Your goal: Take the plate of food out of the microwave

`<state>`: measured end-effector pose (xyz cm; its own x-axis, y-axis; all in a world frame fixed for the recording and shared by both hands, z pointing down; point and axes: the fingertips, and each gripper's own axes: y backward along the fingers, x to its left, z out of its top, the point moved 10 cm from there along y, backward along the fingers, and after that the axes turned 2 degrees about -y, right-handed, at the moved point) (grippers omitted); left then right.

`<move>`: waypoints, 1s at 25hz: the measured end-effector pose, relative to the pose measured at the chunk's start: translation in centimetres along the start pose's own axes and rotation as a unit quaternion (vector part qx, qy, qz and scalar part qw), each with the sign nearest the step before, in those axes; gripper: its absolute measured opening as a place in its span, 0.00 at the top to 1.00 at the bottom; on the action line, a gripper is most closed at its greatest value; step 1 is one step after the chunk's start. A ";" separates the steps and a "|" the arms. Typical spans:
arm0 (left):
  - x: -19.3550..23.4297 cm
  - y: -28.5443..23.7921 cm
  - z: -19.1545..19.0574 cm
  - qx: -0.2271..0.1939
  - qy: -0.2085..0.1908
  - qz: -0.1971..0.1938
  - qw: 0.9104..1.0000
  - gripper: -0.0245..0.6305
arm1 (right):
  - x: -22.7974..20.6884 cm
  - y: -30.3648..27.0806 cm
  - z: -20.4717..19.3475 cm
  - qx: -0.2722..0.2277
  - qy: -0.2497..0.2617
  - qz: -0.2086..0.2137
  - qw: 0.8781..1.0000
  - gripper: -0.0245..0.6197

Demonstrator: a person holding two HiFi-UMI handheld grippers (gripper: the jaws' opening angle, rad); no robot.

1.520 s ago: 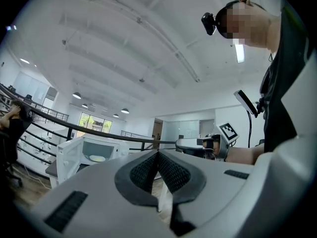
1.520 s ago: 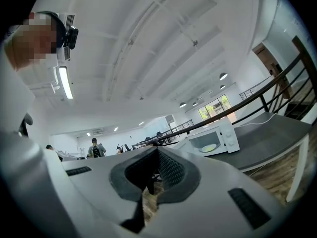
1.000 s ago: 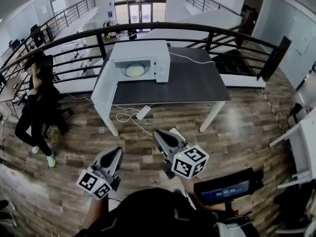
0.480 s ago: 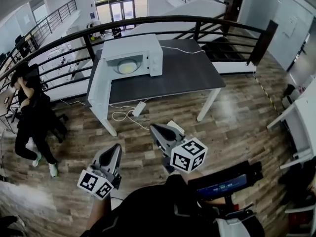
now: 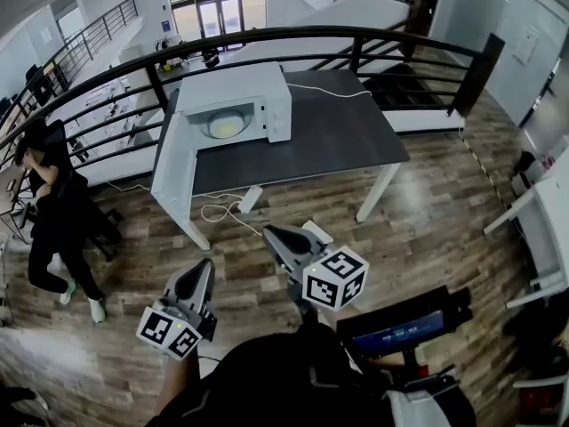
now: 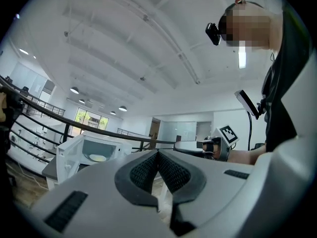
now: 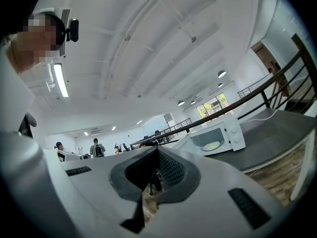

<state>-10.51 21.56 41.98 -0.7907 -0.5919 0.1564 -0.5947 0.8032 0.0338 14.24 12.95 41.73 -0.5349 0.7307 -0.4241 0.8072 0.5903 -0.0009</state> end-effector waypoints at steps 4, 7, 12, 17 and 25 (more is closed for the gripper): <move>1.4 -4.3 -0.1 0.011 -0.006 0.004 1.000 0.96 | -3.8 -1.5 1.8 0.007 0.015 0.005 1.000 0.97; 1.4 -6.7 0.3 0.013 -0.008 0.013 1.000 0.96 | -6.0 -2.0 2.8 0.016 0.020 0.011 1.000 0.97; 1.6 -10.7 0.4 0.022 -0.026 0.031 0.999 0.96 | -9.6 -3.1 5.0 0.031 0.050 0.020 0.998 0.97; 2.3 -14.4 0.4 0.013 -0.019 0.052 0.998 0.96 | -14.0 -4.1 6.6 0.031 0.030 0.037 0.998 0.97; 3.0 -18.2 -0.3 0.029 -0.037 0.094 0.994 0.96 | -18.7 -6.0 8.1 0.048 0.044 0.061 0.996 0.97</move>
<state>-1.97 5.18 42.14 -0.8958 -0.4371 0.0807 -0.4414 0.8961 -0.0460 21.47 -7.01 42.33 -0.4475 0.8249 -0.3453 0.8856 0.4626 -0.0427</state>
